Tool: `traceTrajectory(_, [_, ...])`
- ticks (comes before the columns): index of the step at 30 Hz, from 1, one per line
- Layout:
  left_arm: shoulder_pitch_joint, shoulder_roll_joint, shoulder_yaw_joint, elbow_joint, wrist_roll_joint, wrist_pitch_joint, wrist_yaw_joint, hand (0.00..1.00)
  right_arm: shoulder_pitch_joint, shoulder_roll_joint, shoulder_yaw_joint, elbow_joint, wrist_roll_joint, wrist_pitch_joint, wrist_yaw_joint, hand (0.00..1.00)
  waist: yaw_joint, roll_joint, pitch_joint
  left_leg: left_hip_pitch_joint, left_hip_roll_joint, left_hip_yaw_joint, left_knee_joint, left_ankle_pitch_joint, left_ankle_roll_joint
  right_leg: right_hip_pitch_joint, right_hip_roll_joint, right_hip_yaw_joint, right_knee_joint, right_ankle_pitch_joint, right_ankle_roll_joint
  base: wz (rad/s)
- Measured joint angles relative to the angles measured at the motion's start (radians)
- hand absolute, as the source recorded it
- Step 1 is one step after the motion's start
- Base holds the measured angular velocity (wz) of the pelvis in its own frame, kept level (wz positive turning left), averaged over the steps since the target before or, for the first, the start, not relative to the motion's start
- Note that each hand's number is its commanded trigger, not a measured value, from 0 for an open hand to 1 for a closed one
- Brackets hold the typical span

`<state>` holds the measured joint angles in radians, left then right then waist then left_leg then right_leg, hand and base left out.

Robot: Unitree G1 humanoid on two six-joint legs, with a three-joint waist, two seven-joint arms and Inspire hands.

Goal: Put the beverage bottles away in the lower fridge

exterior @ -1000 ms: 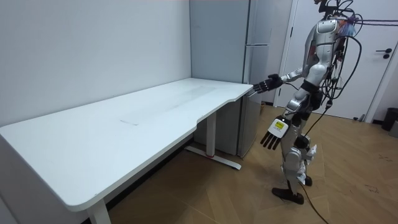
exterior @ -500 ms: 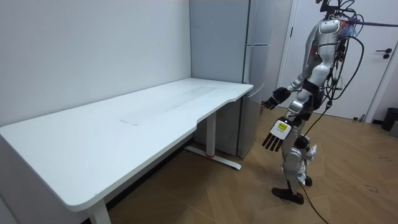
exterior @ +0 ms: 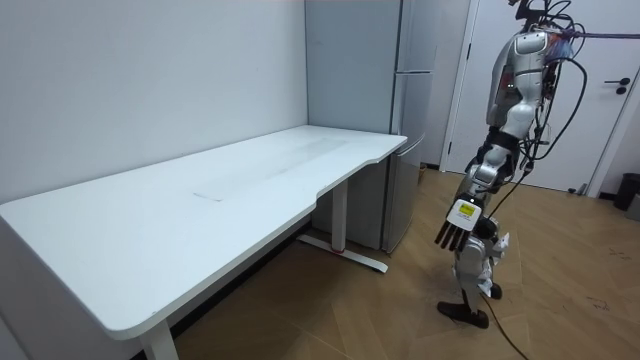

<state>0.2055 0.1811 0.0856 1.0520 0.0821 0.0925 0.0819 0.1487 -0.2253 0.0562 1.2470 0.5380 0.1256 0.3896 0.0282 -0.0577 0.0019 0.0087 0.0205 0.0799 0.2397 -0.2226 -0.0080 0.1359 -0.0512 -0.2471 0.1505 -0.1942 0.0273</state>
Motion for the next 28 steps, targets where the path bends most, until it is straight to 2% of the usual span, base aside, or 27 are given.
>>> traceTrajectory(5, [0.004, -0.002, -0.009, 0.013, 0.002, 0.005, 0.003, 0.0, -0.034, 0.011, 0.0, 0.012, -0.09, -0.002, -0.056, 0.0, 0.0, -0.004, 0.0018, 0.0, -0.002, -0.02, 0.011, 0.0, 0.0, 0.008, 0.001, -0.006, 0.0, 0.0, 0.0, 0.09])
traceTrajectory(7, [0.005, -0.004, -0.009, 0.015, 0.04, 0.013, 0.003, 0.0, -0.039, 0.014, -0.005, 0.014, -0.107, -0.002, -0.076, 0.0, -0.001, -0.001, 0.0019, -0.008, -0.002, -0.029, 0.018, 0.0, 0.0, 0.007, 0.002, -0.007, 0.0, 0.0, 0.0, 0.1])
traceTrajectory(16, [0.004, -0.015, -0.009, 0.018, 0.099, 0.05, 0.002, 0.0, -0.05, 0.017, -0.029, 0.041, -0.111, 0.0, -0.127, 0.0, -0.003, 0.016, 0.0017, -0.012, -0.003, -0.028, 0.02, 0.001, -0.001, 0.01, 0.002, -0.002, 0.0, 0.0, 0.0, 0.0])
traceTrajectory(28, [-0.008, -0.015, -0.009, 0.016, 0.196, 0.081, -0.016, 0.0, -0.051, 0.018, -0.025, 0.033, -0.112, 0.007, -0.149, 0.0, 0.0, 0.011, 0.0058, -0.014, -0.003, -0.031, 0.022, 0.0, -0.001, 0.004, 0.001, 0.004, -0.001, 0.0, 0.0, 0.02])
